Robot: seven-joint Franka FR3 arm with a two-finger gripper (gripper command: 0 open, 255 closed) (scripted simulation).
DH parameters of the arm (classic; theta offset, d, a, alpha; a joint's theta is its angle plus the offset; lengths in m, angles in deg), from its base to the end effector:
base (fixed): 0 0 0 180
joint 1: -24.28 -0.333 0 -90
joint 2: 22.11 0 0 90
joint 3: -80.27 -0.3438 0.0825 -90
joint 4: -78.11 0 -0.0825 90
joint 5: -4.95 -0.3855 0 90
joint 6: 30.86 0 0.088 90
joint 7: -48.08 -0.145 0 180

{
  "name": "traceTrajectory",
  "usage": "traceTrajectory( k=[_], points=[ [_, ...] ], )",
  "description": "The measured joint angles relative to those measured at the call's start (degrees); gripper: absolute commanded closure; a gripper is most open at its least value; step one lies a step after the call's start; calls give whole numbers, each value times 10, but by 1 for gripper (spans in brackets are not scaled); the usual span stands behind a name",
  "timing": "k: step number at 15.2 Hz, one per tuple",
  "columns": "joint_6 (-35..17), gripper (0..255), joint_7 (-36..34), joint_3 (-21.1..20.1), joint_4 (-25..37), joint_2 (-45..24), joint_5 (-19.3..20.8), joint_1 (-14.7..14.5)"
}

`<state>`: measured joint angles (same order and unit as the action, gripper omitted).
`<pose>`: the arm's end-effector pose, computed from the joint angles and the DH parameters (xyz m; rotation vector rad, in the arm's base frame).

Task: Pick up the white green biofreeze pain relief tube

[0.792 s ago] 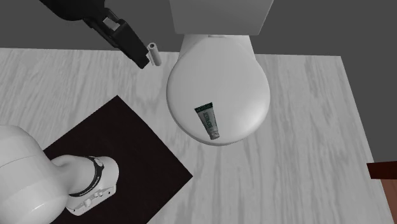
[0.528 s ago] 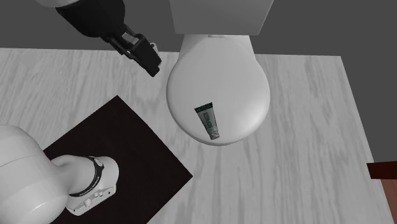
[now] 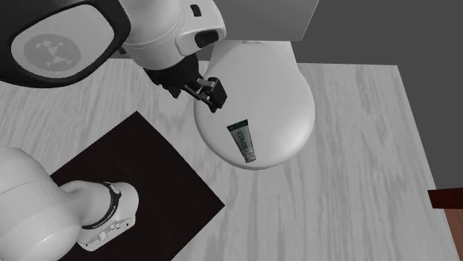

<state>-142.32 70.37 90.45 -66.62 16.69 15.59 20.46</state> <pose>0.3420 -0.0611 0.4863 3.0027 0.5649 0.1137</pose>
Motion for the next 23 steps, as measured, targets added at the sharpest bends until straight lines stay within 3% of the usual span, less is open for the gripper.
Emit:
traceTrajectory(
  k=[11,20,23],
  points=[
    [-197,0,204,98,-31,-200,59,-21],
    [-354,0,380,138,13,-424,42,-31],
    [-383,0,396,134,18,-462,32,-30]
  ],
)
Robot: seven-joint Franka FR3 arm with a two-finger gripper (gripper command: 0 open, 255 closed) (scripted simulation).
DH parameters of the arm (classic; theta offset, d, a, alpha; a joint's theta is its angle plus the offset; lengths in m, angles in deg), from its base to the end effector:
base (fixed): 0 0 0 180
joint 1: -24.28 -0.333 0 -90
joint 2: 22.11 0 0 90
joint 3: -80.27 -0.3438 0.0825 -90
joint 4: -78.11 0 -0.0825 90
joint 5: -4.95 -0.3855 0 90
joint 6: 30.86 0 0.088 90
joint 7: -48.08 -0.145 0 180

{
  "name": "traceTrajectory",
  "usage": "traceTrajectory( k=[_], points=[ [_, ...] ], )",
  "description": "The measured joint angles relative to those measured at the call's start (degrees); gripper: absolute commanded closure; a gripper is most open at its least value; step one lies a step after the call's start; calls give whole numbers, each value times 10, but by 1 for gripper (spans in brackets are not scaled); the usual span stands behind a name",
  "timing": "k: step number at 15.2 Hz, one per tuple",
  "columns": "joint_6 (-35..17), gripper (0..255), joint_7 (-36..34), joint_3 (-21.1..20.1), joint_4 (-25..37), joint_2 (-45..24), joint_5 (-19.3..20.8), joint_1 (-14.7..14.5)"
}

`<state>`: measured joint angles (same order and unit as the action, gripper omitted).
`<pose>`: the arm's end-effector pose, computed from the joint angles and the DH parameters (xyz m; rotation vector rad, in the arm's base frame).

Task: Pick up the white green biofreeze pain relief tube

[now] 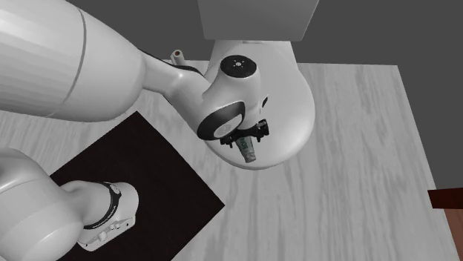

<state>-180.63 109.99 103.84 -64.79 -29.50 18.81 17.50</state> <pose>0.4553 -0.1407 0.2287 2.6375 1.4410 -0.1693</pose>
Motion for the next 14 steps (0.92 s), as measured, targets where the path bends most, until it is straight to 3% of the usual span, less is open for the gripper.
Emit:
traceTrajectory(
  k=[5,6,14],
  points=[
    [-38,0,10,-7,5,-44,-17,6],
    [-42,255,9,-7,3,-46,-18,6],
    [-45,255,9,-7,1,-47,-17,6]
  ],
)
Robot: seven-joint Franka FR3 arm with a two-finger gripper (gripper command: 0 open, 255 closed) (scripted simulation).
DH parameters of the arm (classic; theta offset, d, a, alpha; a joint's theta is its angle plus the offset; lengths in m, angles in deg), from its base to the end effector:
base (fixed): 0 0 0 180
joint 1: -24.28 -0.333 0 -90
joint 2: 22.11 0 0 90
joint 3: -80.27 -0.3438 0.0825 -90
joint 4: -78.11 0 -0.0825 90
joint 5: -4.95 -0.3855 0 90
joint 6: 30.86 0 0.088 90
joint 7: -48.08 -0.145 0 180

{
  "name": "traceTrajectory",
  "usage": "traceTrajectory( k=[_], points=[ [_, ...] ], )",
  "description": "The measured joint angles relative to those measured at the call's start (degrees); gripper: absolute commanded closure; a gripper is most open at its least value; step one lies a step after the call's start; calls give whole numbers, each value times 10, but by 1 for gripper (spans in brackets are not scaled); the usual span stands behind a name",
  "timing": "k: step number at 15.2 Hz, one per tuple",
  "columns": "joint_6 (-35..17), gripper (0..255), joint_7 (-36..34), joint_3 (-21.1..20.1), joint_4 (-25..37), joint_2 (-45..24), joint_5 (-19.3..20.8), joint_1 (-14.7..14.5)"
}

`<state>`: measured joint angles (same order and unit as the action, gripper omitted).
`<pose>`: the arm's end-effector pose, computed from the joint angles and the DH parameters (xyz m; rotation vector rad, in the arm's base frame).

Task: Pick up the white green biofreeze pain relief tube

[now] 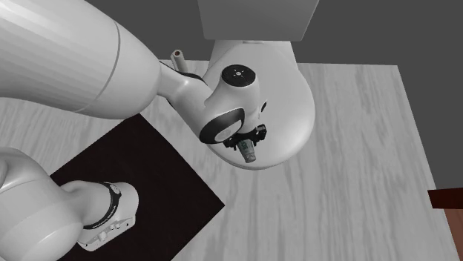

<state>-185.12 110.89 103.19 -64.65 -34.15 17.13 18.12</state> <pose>0.4583 -0.1418 0.2003 2.6334 1.4448 -0.1679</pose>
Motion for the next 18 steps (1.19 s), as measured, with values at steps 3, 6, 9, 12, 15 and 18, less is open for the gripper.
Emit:
traceTrajectory(
  k=[3,6,9,12,15,18],
  points=[
    [4,255,0,0,0,3,1,0],
    [24,255,-3,4,1,23,8,-4],
    [48,255,-5,7,2,48,17,-6],
    [74,255,-7,10,3,73,26,-8],
    [100,255,-10,10,7,95,32,-10],
    [121,255,-10,11,11,114,37,-10]
  ],
)
